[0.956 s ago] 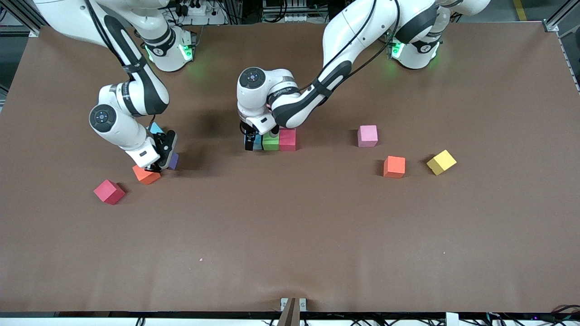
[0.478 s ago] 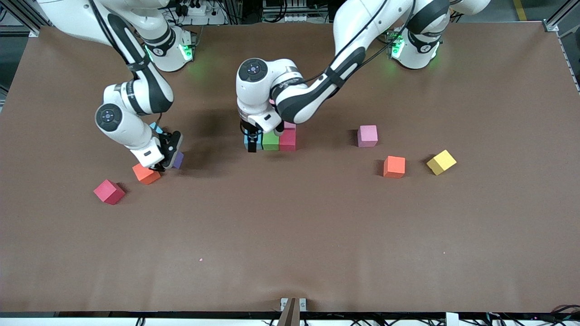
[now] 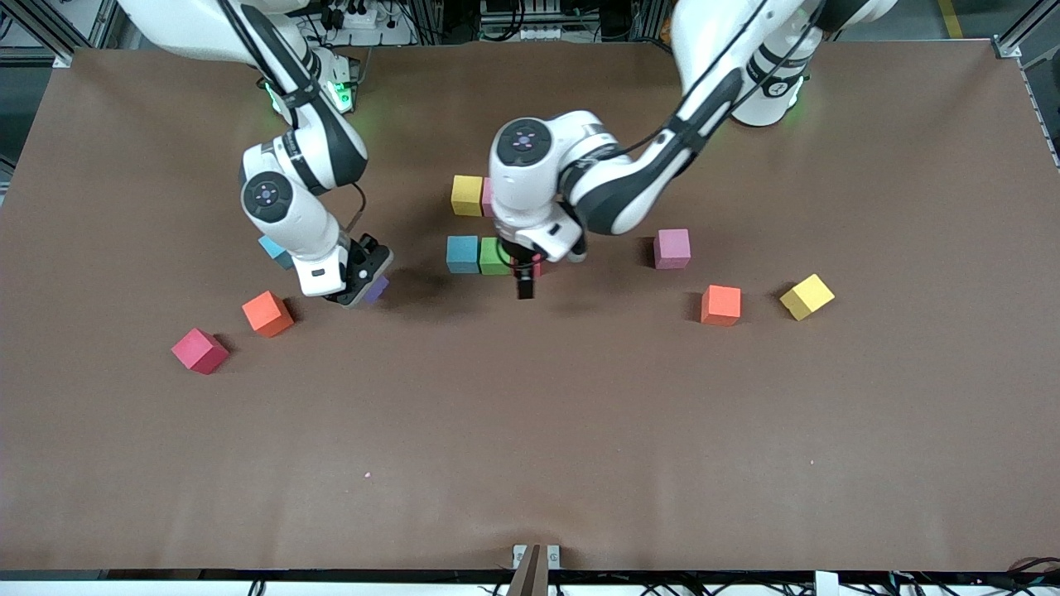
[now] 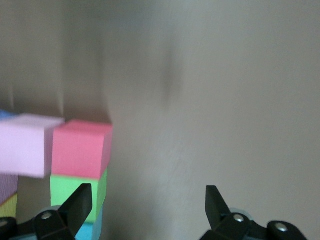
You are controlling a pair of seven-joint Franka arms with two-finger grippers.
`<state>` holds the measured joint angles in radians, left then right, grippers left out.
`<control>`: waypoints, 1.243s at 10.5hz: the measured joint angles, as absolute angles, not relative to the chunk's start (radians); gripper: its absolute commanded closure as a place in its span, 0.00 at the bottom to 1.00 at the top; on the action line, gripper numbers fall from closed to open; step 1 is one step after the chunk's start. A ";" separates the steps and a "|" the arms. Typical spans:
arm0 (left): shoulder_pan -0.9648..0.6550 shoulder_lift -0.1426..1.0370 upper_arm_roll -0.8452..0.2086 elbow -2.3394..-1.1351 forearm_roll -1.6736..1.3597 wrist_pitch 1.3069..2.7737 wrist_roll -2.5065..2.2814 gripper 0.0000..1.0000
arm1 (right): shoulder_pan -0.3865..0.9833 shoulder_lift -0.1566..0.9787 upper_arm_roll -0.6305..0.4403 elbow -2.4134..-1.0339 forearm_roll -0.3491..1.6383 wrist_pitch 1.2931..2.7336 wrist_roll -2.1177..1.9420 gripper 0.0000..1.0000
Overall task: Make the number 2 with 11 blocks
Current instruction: 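Lower violet beside blue with the right gripper while the left gripper reaches orange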
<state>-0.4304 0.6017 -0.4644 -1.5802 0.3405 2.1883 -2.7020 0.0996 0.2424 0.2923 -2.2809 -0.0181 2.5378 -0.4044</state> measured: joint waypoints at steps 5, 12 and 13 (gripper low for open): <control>-0.184 0.515 -0.497 -1.744 0.341 2.192 -2.600 0.00 | 0.260 0.307 0.291 -2.152 -0.020 2.485 0.259 0.67; 0.099 0.315 -0.588 -2.092 0.341 2.358 -2.356 0.00 | 0.459 0.453 0.184 -2.024 -0.061 2.499 0.626 0.68; 0.190 0.295 -0.641 -2.123 0.341 2.360 -2.295 0.00 | 0.459 0.467 0.184 -2.021 -0.062 2.499 0.626 0.68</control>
